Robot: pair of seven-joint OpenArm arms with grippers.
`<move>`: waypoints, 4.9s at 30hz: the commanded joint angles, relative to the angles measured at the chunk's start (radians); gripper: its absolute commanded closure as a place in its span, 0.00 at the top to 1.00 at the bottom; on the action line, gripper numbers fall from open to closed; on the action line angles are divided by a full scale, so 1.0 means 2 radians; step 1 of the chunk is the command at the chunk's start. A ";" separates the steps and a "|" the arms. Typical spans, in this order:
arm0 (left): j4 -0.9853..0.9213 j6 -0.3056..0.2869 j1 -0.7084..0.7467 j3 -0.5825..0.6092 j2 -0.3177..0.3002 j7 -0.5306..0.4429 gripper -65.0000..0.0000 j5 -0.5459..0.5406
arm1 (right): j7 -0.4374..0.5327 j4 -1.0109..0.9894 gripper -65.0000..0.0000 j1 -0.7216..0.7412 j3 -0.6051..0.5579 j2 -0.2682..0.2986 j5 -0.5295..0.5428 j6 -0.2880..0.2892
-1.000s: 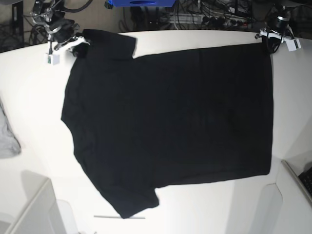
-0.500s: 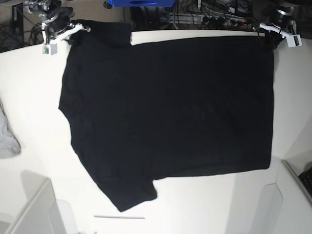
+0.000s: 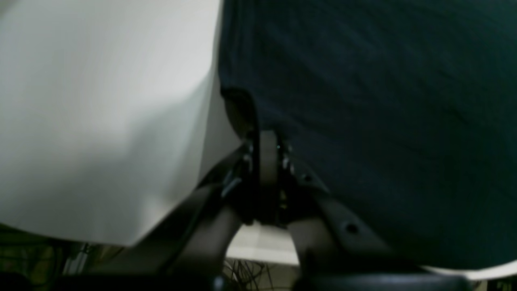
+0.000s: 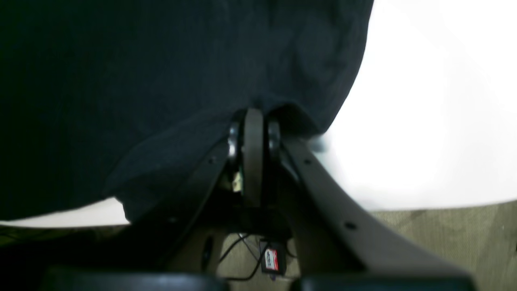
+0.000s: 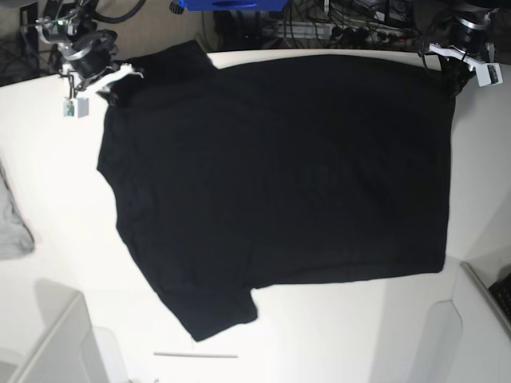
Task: Fold the T-shirt properly
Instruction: 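Lift both shoulder edges and pull them toward the hem, then release the shirt and move both grippers back to the collar edge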
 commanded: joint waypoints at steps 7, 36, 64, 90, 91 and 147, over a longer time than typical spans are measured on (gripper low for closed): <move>0.008 0.011 -0.009 0.018 -0.008 -0.012 0.00 -0.007 | -0.039 0.009 0.00 0.053 0.003 0.007 0.004 0.000; -0.003 0.077 -0.132 0.042 -0.003 0.069 0.00 0.071 | -0.119 -0.055 0.00 0.218 -0.001 0.005 -0.051 -0.005; -0.031 0.107 -0.197 0.024 0.001 0.125 0.00 0.076 | -0.113 -0.170 0.00 0.342 -0.052 0.003 -0.127 -0.005; -0.084 0.141 -0.266 0.068 -0.032 0.125 0.00 0.076 | -0.075 -0.271 0.00 0.399 -0.053 0.007 -0.128 -0.036; -0.085 0.141 -0.269 0.068 -0.034 0.125 0.00 0.076 | -0.075 -0.275 0.00 0.403 -0.053 0.007 -0.128 -0.036; -0.016 0.128 -0.208 -0.058 -0.015 0.124 0.88 -0.005 | -0.058 -0.013 0.52 0.260 0.003 -0.040 -0.103 -0.161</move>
